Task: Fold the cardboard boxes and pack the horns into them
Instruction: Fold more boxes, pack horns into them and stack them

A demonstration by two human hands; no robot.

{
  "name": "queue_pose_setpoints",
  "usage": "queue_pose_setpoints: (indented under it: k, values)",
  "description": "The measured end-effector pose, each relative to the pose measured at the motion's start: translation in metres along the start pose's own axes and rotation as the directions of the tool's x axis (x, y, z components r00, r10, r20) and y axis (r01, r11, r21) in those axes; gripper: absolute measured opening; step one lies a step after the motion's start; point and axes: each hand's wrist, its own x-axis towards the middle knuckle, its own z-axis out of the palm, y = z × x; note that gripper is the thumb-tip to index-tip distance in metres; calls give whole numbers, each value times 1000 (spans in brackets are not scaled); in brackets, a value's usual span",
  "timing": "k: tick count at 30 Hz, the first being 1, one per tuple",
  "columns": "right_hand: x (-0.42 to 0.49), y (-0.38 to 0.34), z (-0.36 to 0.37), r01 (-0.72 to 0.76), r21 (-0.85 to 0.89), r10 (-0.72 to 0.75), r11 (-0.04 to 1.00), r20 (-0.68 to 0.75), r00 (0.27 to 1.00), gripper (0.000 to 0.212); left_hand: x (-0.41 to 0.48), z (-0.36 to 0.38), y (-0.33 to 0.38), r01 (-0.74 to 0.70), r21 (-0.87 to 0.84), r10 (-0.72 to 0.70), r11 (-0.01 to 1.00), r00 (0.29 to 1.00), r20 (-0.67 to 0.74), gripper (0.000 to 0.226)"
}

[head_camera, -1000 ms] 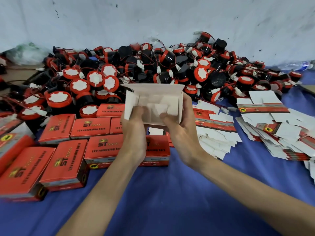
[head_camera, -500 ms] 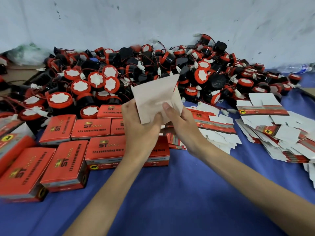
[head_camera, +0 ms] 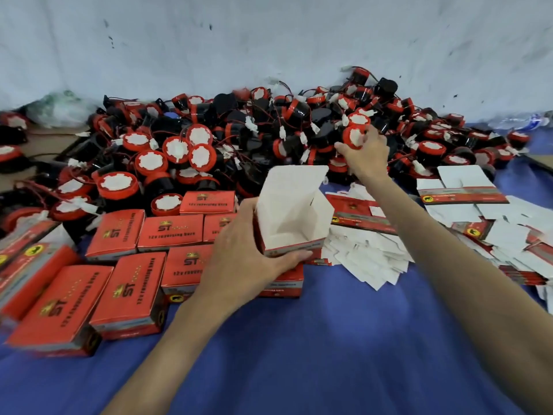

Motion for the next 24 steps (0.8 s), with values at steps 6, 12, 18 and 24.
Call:
queue_pose_setpoints:
  k: [6,12,18,24]
  values:
    - [42,7,12,-59,-131,56,990,-30,998,66,0,4,1,1,185,-10,983,999,49,65]
    - [8,-9,-18,-93,235,78,968,73,994,59,-1,5,0,-18,205,10,979,999,40,70]
    - [-66,-42,-78,3,543,-221,840,336,916,18,0,7,-2,-33,202,25,979,999,42,70]
    - [-108,-64,-86,261,593,-442,762,181,878,38,-1,6,-4,-33,190,25,981,999,40,68]
